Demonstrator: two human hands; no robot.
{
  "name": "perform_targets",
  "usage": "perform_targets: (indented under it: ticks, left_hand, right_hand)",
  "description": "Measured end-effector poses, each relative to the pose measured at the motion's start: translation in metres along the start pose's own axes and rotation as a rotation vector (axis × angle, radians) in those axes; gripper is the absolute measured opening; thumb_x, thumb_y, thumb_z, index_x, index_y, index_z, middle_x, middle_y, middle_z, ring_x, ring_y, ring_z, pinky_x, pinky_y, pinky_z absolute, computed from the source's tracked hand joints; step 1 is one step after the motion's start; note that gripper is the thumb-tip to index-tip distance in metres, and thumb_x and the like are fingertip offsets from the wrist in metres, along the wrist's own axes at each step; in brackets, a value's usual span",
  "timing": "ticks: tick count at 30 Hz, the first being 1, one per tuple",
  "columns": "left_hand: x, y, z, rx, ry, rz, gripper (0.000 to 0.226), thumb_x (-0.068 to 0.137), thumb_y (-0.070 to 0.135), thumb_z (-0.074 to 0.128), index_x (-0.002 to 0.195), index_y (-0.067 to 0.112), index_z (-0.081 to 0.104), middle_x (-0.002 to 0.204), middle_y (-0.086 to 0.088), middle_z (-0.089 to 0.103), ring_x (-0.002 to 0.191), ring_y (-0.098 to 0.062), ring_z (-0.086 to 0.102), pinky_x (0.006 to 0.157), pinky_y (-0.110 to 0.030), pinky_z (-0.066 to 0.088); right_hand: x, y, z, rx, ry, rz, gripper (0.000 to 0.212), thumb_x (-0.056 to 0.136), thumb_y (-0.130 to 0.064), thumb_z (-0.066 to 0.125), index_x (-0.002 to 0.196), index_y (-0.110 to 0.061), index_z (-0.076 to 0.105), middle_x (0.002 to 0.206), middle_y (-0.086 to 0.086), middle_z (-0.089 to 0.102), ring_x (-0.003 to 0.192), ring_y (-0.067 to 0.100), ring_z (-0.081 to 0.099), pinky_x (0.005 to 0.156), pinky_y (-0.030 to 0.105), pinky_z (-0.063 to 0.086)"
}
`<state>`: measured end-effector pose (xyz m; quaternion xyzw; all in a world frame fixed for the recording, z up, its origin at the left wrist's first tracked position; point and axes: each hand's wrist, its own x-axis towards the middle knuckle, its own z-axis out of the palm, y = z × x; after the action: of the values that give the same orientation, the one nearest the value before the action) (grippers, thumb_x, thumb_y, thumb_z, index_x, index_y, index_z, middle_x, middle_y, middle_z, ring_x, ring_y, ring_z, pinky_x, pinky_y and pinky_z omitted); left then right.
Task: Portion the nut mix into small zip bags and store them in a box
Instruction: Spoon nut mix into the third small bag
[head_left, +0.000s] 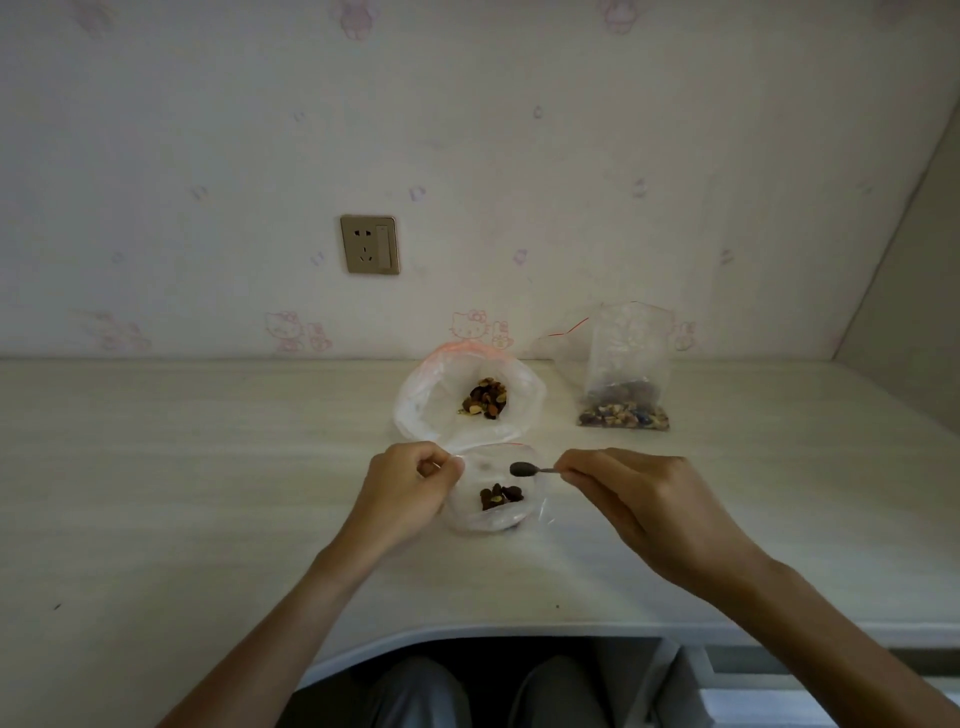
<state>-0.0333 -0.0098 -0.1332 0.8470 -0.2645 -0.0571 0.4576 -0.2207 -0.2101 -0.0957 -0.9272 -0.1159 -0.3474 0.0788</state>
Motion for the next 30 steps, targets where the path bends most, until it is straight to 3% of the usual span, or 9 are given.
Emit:
perform_targets:
  ticks: [2,5,8,11,15,18,22,26,30]
  left_hand:
    - [0.001,-0.002,0.002,0.038,0.004,0.0,0.022,0.097,0.034,0.069,0.079,0.024,0.075,0.065,0.006,0.072,0.06,-0.003,0.066,0.062,-0.02,0.045]
    - [0.004,-0.005,0.004,0.059,0.011,-0.019,0.022,0.096,0.041,0.07,0.081,0.027,0.074,0.075,0.009,0.072,0.071,-0.005,0.067,0.062,-0.019,0.043]
    - [0.007,-0.008,0.002,0.056,0.028,-0.023,0.028,0.091,0.056,0.069,0.08,0.03,0.073,0.074,0.01,0.072,0.069,0.002,0.065,0.059,-0.014,0.04]
    - [0.01,-0.013,-0.006,0.051,0.069,-0.025,0.037,0.086,0.066,0.067,0.078,0.03,0.073,0.073,0.011,0.072,0.069,0.006,0.064,0.06,-0.017,0.042]
    - [0.023,-0.012,-0.019,0.002,0.274,0.09,0.033,0.087,0.055,0.074,0.072,0.027,0.065,0.066,0.013,0.065,0.062,0.001,0.06,0.054,-0.01,0.041]
    - [0.04,-0.002,-0.024,0.004,0.404,0.234,0.026,0.087,0.043,0.08,0.079,0.029,0.059,0.065,0.008,0.057,0.059,-0.006,0.054,0.056,-0.014,0.042]
    - [0.074,0.016,-0.021,0.231,0.523,0.411,0.037,0.084,0.038,0.084,0.106,0.019,0.06,0.099,0.005,0.06,0.084,-0.014,0.058,0.074,-0.032,0.052]
    - [0.115,0.032,-0.011,0.479,0.346,0.406,0.064,0.083,0.051,0.081,0.133,0.016,0.058,0.13,-0.003,0.06,0.117,-0.024,0.058,0.096,-0.04,0.049]
    - [0.14,0.037,0.002,0.595,0.104,0.314,0.057,0.093,0.055,0.068,0.138,0.022,0.058,0.128,0.0,0.067,0.112,-0.024,0.065,0.089,-0.04,0.054]
  right_hand:
    - [0.001,0.001,0.001,0.079,0.03,0.062,0.031,0.107,-0.031,0.048,0.114,-0.014,0.073,0.092,-0.008,0.074,0.069,0.001,0.062,0.062,0.018,0.051]
    - [0.006,0.004,0.01,0.441,0.132,0.433,0.028,0.102,-0.031,0.052,0.111,-0.014,0.072,0.091,-0.009,0.077,0.083,0.004,0.073,0.068,0.028,0.062]
    - [0.015,0.011,0.021,0.822,0.285,0.758,0.021,0.103,-0.02,0.055,0.108,-0.007,0.07,0.089,0.003,0.079,0.084,0.022,0.078,0.063,0.034,0.064]
    - [0.024,0.02,0.029,1.015,0.338,0.943,0.024,0.105,-0.02,0.055,0.108,-0.004,0.071,0.09,0.011,0.079,0.085,0.028,0.078,0.061,0.032,0.064]
    - [0.04,0.035,0.048,1.037,0.364,1.031,0.025,0.105,-0.021,0.056,0.102,-0.004,0.073,0.087,0.01,0.08,0.084,0.025,0.079,0.063,0.031,0.064]
    - [0.057,0.045,0.067,0.962,0.387,1.042,0.023,0.105,-0.022,0.057,0.096,-0.008,0.073,0.084,0.006,0.08,0.081,0.021,0.079,0.069,0.033,0.064]
    - [0.074,0.053,0.098,0.775,0.362,1.004,0.022,0.105,-0.023,0.056,0.094,-0.012,0.072,0.081,0.003,0.079,0.076,0.013,0.077,0.077,0.038,0.065]
    - [0.081,0.059,0.124,0.66,0.361,0.961,0.024,0.105,-0.024,0.057,0.083,-0.025,0.068,0.08,0.001,0.078,0.076,0.013,0.076,0.08,0.043,0.064]
    - [0.08,0.064,0.14,0.655,0.386,0.975,0.022,0.104,-0.027,0.058,0.085,-0.025,0.068,0.08,0.001,0.078,0.076,0.013,0.076,0.079,0.042,0.064]
